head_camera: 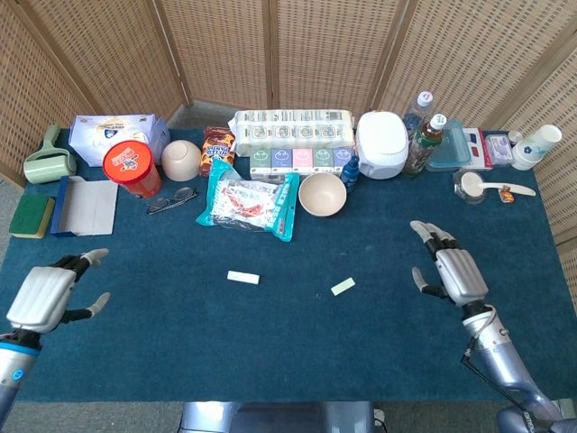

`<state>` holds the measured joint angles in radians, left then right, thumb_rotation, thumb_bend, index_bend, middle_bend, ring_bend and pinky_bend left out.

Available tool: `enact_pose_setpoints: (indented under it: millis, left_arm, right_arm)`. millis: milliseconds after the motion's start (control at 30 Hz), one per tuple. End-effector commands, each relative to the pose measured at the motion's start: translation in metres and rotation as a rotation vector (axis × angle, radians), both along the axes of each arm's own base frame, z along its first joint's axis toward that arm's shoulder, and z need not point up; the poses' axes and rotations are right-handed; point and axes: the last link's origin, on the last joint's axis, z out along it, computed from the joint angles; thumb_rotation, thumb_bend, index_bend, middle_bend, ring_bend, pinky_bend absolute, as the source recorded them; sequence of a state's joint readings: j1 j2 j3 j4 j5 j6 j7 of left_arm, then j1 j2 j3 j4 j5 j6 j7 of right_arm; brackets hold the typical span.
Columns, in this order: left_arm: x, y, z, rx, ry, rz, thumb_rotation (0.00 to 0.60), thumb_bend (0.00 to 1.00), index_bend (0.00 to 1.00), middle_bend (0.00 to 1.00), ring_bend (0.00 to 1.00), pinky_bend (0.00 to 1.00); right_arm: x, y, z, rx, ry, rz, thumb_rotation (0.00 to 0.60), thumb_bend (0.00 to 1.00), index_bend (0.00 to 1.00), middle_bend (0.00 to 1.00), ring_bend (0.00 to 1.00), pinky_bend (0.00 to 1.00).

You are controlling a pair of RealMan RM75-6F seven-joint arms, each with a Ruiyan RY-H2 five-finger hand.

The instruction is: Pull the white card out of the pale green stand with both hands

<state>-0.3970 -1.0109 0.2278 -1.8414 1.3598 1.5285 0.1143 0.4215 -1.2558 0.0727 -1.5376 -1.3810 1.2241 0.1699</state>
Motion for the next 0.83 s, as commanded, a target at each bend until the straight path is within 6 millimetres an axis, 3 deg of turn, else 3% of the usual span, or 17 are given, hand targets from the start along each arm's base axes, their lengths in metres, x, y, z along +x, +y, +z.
enact_pose_setpoints:
  millis: [33, 167, 467, 833]
  left_arm:
    - [-0.021, -0.028, 0.012, 0.074, -0.015, 0.029, 0.453, 0.28, 0.19, 0.35, 0.33, 0.55]
    - [-0.033, -0.050, 0.016, 0.122, -0.036, 0.058, 0.452, 0.28, 0.19, 0.35, 0.33, 0.54]
    - [-0.040, -0.071, 0.018, 0.158, -0.060, 0.073, 0.452, 0.28, 0.20, 0.35, 0.33, 0.53]
    - [-0.040, -0.061, 0.007, 0.130, -0.081, 0.061, 0.452, 0.28, 0.20, 0.35, 0.33, 0.53]
  right_arm:
    - [-0.018, 0.021, 0.009, -0.102, 0.128, -0.055, 0.600, 0.51, 0.02, 0.12, 0.06, 0.11]
    - [-0.022, 0.034, 0.015, -0.167, 0.181, -0.090, 0.600, 0.51, 0.03, 0.12, 0.04, 0.09]
    - [-0.025, 0.058, 0.021, -0.208, 0.199, -0.128, 0.600, 0.51, 0.03, 0.12, 0.03, 0.08]
    - [-0.028, 0.070, 0.027, -0.231, 0.187, -0.153, 0.600, 0.51, 0.03, 0.12, 0.03, 0.08]
